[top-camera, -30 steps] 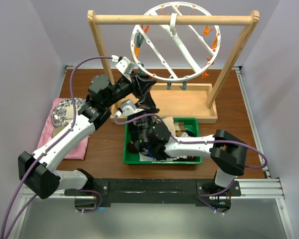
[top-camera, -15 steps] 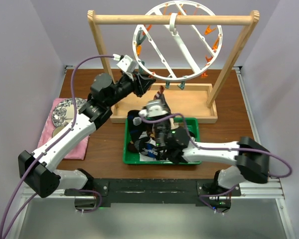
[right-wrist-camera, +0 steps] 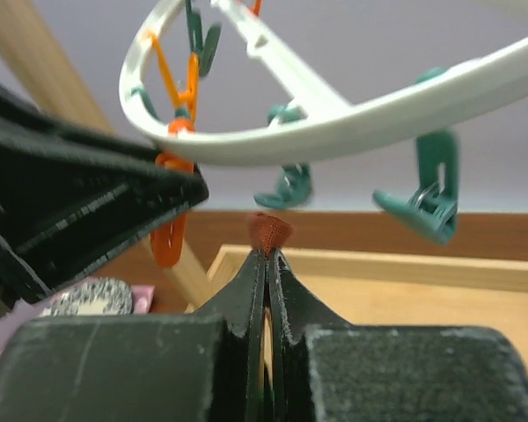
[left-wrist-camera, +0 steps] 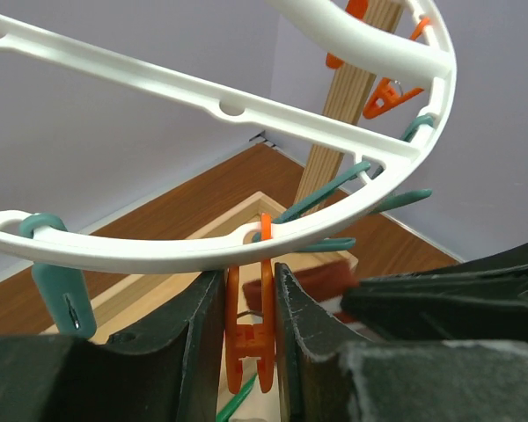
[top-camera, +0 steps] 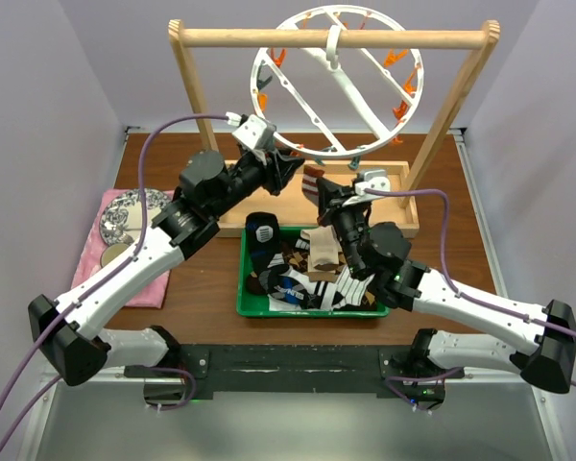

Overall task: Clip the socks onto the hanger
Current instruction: Clamp the sock onto the hanger.

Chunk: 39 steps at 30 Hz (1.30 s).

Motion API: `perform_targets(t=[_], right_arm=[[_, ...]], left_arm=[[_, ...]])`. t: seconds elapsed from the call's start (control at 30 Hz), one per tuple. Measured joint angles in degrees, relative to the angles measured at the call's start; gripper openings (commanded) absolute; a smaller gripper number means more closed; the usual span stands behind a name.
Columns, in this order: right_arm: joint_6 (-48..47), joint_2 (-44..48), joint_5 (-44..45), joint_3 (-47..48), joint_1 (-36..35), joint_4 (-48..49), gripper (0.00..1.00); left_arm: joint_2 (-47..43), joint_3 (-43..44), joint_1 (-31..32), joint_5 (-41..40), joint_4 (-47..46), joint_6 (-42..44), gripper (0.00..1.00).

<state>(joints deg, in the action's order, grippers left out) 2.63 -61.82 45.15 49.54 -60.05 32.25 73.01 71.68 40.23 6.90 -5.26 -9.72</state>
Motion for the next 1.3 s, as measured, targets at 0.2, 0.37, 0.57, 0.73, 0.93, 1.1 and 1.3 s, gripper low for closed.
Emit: perform_targets(t=[0.2, 0.37, 0.57, 0.73, 0.93, 1.1, 1.3], right_arm=[[4.6, -1.0, -8.9, 1.4, 0.0, -9.2, 0.0], [5.3, -2.7, -12.2, 3.3, -0.5, -11.7, 0.0], [4.7, -5.4, -13.2, 6.3, -2.1, -11.9, 0.0], [3.4, -7.0, -13.2, 7.7, -3.8, -11.7, 0.0], [2.6, -7.0, -12.7, 7.7, -4.8, -11.9, 0.0], [2.3, -5.5, -11.6, 7.6, -4.9, -12.2, 0.0], [2.8, -0.7, -11.7, 6.0, -4.9, -12.1, 0.0]], left_arm=[[-3.7, -2.7, 1.6, -1.6, -3.1, -0.2, 0.0], [-4.1, -3.8, 2.2, -2.7, -4.4, -0.3, 0.0], [-4.1, -4.1, 2.3, -3.8, -4.7, -0.2, 0.0], [-4.1, -4.1, 2.3, -4.3, -4.6, -0.2, 0.0], [-4.1, -4.9, 2.3, -4.4, -5.4, -0.2, 0.0], [-4.3, -6.2, 2.3, -3.6, -7.1, -0.2, 0.0], [-4.9, -7.0, 1.4, 0.7, -9.0, -1.3, 0.0]])
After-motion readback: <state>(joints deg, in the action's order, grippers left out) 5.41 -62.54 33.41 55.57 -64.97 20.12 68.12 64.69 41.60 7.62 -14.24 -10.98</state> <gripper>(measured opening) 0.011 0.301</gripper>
